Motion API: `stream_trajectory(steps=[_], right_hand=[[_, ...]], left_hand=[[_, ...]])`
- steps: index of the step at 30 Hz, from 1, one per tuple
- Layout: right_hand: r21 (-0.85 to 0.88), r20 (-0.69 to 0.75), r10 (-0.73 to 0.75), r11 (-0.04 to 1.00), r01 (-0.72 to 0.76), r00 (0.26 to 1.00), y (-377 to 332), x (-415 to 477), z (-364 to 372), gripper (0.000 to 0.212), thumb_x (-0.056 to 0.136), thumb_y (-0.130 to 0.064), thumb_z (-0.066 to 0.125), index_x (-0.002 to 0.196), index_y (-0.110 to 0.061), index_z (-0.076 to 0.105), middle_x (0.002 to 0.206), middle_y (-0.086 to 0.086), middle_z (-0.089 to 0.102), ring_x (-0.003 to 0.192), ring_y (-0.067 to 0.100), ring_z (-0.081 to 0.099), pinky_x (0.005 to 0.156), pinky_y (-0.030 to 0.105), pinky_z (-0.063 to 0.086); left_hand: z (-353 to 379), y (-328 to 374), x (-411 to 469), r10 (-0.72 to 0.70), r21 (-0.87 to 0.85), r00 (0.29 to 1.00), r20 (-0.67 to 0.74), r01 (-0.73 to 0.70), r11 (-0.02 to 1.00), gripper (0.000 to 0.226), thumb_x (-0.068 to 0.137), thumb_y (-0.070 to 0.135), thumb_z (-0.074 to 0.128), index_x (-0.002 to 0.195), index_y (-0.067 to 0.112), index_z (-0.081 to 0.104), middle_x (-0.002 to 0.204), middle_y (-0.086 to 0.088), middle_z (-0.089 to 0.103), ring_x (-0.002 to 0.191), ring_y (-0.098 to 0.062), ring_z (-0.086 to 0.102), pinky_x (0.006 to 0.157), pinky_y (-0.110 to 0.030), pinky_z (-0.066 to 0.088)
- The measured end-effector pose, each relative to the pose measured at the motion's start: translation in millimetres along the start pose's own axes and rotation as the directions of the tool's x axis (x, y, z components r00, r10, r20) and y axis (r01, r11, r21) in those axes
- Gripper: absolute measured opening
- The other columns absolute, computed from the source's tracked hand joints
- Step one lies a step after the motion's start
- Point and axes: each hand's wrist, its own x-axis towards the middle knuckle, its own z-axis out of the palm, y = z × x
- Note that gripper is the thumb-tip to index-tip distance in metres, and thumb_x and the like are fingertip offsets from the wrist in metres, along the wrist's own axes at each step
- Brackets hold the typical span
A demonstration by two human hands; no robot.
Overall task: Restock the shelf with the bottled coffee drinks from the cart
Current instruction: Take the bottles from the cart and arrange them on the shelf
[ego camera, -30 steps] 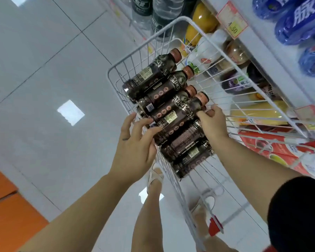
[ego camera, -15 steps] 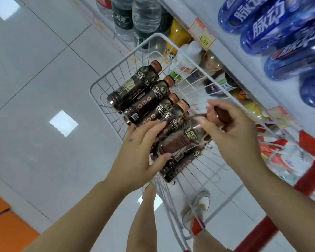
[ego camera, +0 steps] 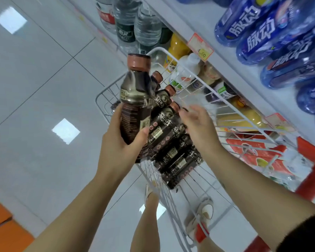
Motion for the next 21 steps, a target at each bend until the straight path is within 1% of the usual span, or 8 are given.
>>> stream_trajectory(steps=[3, 5, 7, 10, 12, 16, 19, 21], right_hand=[[0.043, 0.007, 0.347, 0.937, -0.347, 0.938, 51.2, 17.6, 21.2, 0.077, 0.076, -0.047, 0.069, 0.140, -0.022, 0.033, 0.128, 0.000, 0.051, 0.114, 0.024, 0.054, 0.096, 0.047, 0.047], [0.140, 0.036, 0.495, 0.857, -0.495, 0.868, 68.1, 28.0, 40.9, 0.083, 0.069, -0.050, 0.074, 0.137, -0.020, 0.037, 0.133, 0.006, 0.050, 0.111, 0.029, 0.055, 0.081, 0.044, 0.054], [0.212, 0.050, 0.572, 0.795, -0.568, 0.819, 73.4, 37.4, 60.2, 0.086, 0.069, -0.044, 0.078, 0.137, -0.014, 0.035, 0.131, 0.010, 0.052, 0.109, 0.031, 0.057, 0.070, 0.040, 0.056], [0.264, -0.031, 0.574, 0.795, -0.547, 0.819, 74.6, 48.5, 76.1, 0.088, 0.067, -0.035, 0.082, 0.136, -0.008, 0.035, 0.128, 0.015, 0.052, 0.107, 0.033, 0.057, 0.068, 0.040, 0.058], [0.285, -0.013, 0.555, 0.799, -0.529, 0.832, 75.6, 50.2, 74.5, 0.090, 0.063, -0.032, 0.084, 0.136, -0.008, 0.037, 0.127, 0.014, 0.053, 0.104, 0.033, 0.059, 0.067, 0.038, 0.059], [0.240, -0.009, 0.467, 0.860, -0.451, 0.884, 65.2, 29.9, 42.0, 0.102, 0.038, -0.045, 0.082, 0.130, -0.020, 0.044, 0.121, 0.007, 0.060, 0.103, 0.028, 0.062, 0.083, 0.047, 0.056], [0.279, 0.009, 0.372, 0.890, -0.360, 0.928, 34.6, -1.3, 0.1, 0.077, 0.056, -0.037, 0.081, 0.124, -0.020, 0.049, 0.117, 0.003, 0.062, 0.102, 0.023, 0.062, 0.082, 0.045, 0.055], [0.367, 0.030, 0.299, 0.884, -0.289, 0.954, 4.8, -29.2, -35.1, 0.049, 0.073, -0.024, 0.072, 0.117, -0.013, 0.053, 0.100, 0.006, 0.064, 0.082, 0.022, 0.064, 0.059, 0.033, 0.054]], left_hand=[[-5.9, -7.3, -1.2, -0.059, -0.023, 0.997, -0.050, 0.058, 0.998, 0.058, 0.080, 0.039, 0.062, 0.133, 0.042, 0.040, 0.103, 0.029, 0.061, 0.094, 0.002, 0.062, 0.080, -0.035, 0.054], [-7.7, -11.3, -3.1, -0.089, -0.047, 0.994, -0.066, 0.086, 0.995, 0.056, 0.080, 0.040, 0.062, 0.132, 0.043, 0.041, 0.103, 0.025, 0.062, 0.093, -0.002, 0.063, 0.077, -0.046, 0.056], [-8.9, -14.7, -5.1, -0.101, -0.053, 0.992, -0.073, 0.097, 0.994, 0.055, 0.080, 0.041, 0.062, 0.132, 0.041, 0.043, 0.101, 0.024, 0.062, 0.091, -0.003, 0.064, 0.076, -0.047, 0.057], [-10.2, -17.9, -8.3, -0.121, -0.063, 0.989, -0.080, 0.116, 0.991, 0.052, 0.081, 0.041, 0.061, 0.130, 0.039, 0.045, 0.097, 0.022, 0.063, 0.089, -0.004, 0.064, 0.075, -0.046, 0.057], [-10.3, -19.3, -11.1, -0.132, -0.065, 0.988, -0.082, 0.127, 0.990, 0.050, 0.081, 0.039, 0.060, 0.129, 0.040, 0.046, 0.097, 0.022, 0.063, 0.088, 0.000, 0.064, 0.075, -0.045, 0.057], [-9.8, -9.0, -19.8, -0.127, -0.055, 0.989, -0.071, 0.123, 0.991, 0.053, 0.078, 0.041, 0.060, 0.129, 0.040, 0.045, 0.097, 0.029, 0.061, 0.089, 0.003, 0.062, 0.077, -0.031, 0.053], [-5.1, 15.8, -28.9, -0.114, -0.065, 0.993, -0.012, 0.113, 0.992, 0.056, 0.078, 0.041, 0.060, 0.131, 0.036, 0.043, 0.095, 0.027, 0.062, 0.085, 0.001, 0.062, 0.075, -0.036, 0.055], [0.3, 44.4, -36.4, -0.084, -0.089, 0.995, 0.051, 0.088, 0.992, 0.058, 0.077, 0.040, 0.059, 0.132, 0.034, 0.042, 0.098, 0.022, 0.064, 0.089, -0.002, 0.062, 0.079, -0.040, 0.054]])
